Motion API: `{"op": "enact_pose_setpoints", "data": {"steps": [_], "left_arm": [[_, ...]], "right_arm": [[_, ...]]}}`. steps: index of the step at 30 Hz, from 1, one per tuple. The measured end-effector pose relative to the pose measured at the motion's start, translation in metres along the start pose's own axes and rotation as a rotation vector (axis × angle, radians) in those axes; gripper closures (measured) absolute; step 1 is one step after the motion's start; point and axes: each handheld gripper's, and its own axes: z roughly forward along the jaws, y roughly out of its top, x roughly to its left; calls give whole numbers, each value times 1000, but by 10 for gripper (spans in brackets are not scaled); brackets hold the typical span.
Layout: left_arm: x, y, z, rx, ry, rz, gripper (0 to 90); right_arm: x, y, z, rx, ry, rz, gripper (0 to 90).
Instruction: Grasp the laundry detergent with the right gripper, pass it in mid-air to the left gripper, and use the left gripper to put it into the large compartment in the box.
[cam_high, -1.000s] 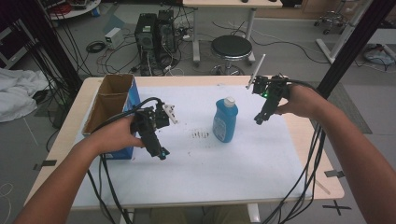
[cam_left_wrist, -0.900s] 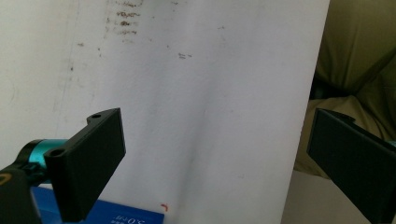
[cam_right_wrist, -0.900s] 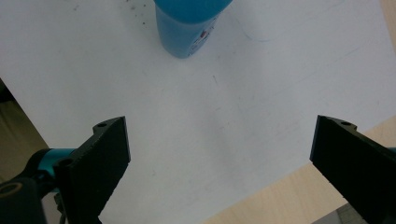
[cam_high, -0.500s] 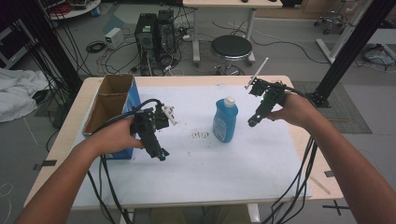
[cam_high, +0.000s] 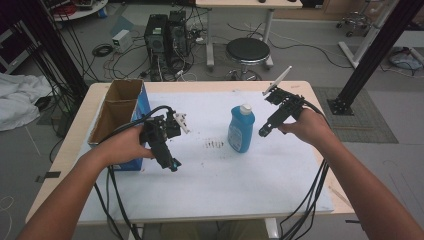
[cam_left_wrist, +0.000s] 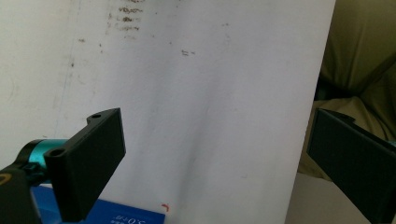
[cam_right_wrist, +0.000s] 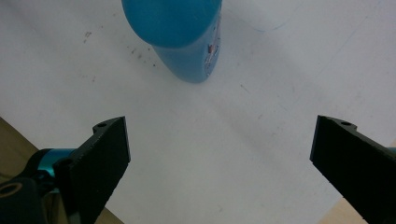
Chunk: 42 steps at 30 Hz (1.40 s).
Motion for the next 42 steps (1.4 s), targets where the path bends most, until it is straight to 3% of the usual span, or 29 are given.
{"op": "enact_pose_setpoints", "data": {"steps": [10,17,30,35,42], "left_arm": [[1,-1,3,-6,2,2,44],[2,-1,4,-8,0,3,44],[4,-4,4,-5,3,-1,44],[5,-5,7,0,-1,-2,44],[5,-5,7,5,-1,-3,44]], "right_arm": [[11,-3,10,-57,-22,60,39],[17,-11,19,-144,-22,100,39],[20,-23,31,-246,-56,134,39],[21,-37,36,-362,-42,185,39],[26,-48,46,-479,-69,194,39]]}}
